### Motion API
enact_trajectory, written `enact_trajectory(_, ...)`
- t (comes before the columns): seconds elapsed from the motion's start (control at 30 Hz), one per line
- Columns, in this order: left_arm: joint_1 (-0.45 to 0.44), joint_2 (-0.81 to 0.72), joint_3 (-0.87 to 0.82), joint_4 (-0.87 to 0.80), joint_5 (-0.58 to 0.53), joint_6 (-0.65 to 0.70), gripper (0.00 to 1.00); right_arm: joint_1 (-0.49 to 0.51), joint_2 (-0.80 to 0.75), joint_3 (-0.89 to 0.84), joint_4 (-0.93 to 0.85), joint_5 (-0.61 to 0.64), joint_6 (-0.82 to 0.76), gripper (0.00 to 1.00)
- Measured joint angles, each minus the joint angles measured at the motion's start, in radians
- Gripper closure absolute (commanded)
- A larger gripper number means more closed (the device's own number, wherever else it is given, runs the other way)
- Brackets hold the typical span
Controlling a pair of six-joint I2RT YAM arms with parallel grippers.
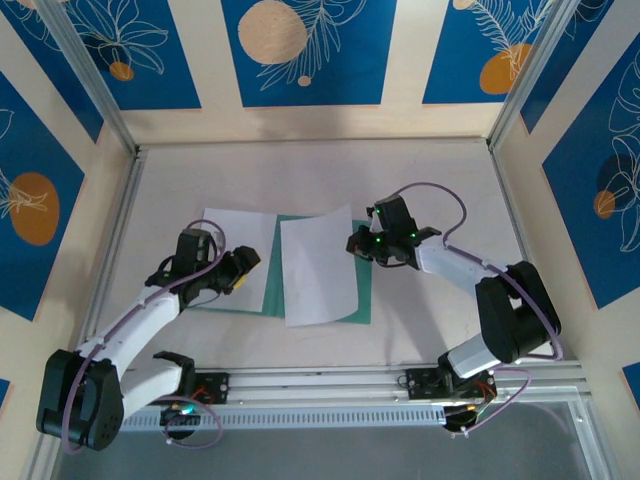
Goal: Put the files into the folder
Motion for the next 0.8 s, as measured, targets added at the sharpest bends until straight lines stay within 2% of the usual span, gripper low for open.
enact_trajectory(0.2, 0.0, 0.0, -0.002, 0.002, 0.004, 0.0, 0.32, -0.021, -0.053, -0.067, 0.043, 0.035, 0.021, 1.0)
enact_trajectory(0.8, 0.0, 0.0, -0.003, 0.004, 0.019, 0.0, 0.32, -0.066, -0.035, -0.128, 0.148, 0.019, 0.135, 1.0)
